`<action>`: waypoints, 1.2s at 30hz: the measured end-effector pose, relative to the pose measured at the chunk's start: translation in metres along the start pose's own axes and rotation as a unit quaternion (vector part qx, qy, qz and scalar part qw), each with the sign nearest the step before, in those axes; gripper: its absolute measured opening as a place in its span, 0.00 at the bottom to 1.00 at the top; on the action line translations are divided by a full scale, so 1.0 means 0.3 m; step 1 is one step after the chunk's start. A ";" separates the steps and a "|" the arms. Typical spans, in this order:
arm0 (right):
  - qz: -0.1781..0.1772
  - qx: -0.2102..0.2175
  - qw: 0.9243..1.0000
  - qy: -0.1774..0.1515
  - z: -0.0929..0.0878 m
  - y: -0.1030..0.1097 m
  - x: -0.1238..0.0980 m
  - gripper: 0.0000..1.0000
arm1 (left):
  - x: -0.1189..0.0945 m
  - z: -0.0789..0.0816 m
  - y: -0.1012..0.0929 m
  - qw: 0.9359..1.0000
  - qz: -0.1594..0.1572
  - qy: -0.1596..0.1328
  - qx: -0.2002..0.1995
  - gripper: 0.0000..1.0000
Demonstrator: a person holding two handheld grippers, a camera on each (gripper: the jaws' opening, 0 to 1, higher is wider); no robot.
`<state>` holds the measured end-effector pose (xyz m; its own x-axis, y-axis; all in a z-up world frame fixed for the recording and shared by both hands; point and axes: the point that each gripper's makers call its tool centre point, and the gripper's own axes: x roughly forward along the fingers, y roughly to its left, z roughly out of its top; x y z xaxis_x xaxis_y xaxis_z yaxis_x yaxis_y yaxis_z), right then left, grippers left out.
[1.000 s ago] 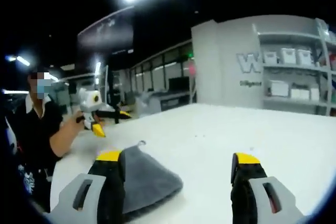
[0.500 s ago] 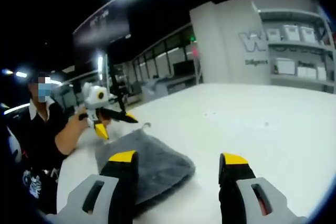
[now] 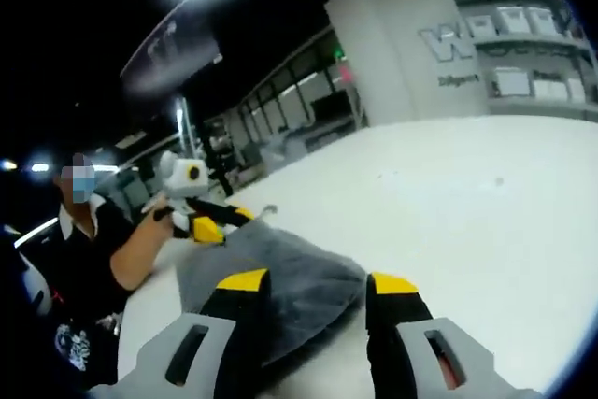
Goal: Open the folded towel by lifting each exposed corner and separating the folded layers until the towel lies flat within the target outline without major curled edges
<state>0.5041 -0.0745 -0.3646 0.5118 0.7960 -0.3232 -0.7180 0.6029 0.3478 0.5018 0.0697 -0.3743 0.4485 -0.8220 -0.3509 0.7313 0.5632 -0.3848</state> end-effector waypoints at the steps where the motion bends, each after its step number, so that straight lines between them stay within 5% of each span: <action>1: 0.001 0.005 1.000 0.002 -0.007 -0.002 0.007 0.41 | 0.007 -0.004 0.002 1.000 0.001 0.000 -0.006 0.34; 7: 0.003 0.022 1.000 -0.006 -0.015 -0.018 0.033 0.16 | 0.031 -0.016 -0.003 1.000 -0.002 -0.006 -0.019 0.13; 15: 0.011 0.026 1.000 -0.014 -0.010 0.005 0.029 0.06 | 0.024 -0.009 -0.010 1.000 -0.007 -0.009 -0.010 0.04; 32: 0.038 -0.020 0.998 -0.043 0.048 0.058 0.006 0.02 | 0.000 0.012 -0.038 0.999 -0.024 -0.014 -0.016 0.03; 34: 0.046 -0.025 0.997 -0.050 0.057 0.073 0.002 0.02 | -0.001 0.005 -0.042 1.000 -0.025 -0.011 0.011 0.05; 36: 0.050 -0.039 0.997 -0.055 0.061 0.083 0.001 0.01 | 0.006 -0.002 -0.014 0.999 -0.002 -0.009 0.036 0.20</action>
<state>0.4950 -0.0582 -0.3398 0.4816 0.8553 -0.1913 -0.8001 0.5181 0.3023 0.4994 0.0658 -0.3739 0.4549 -0.8257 -0.3337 0.7675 0.5535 -0.3233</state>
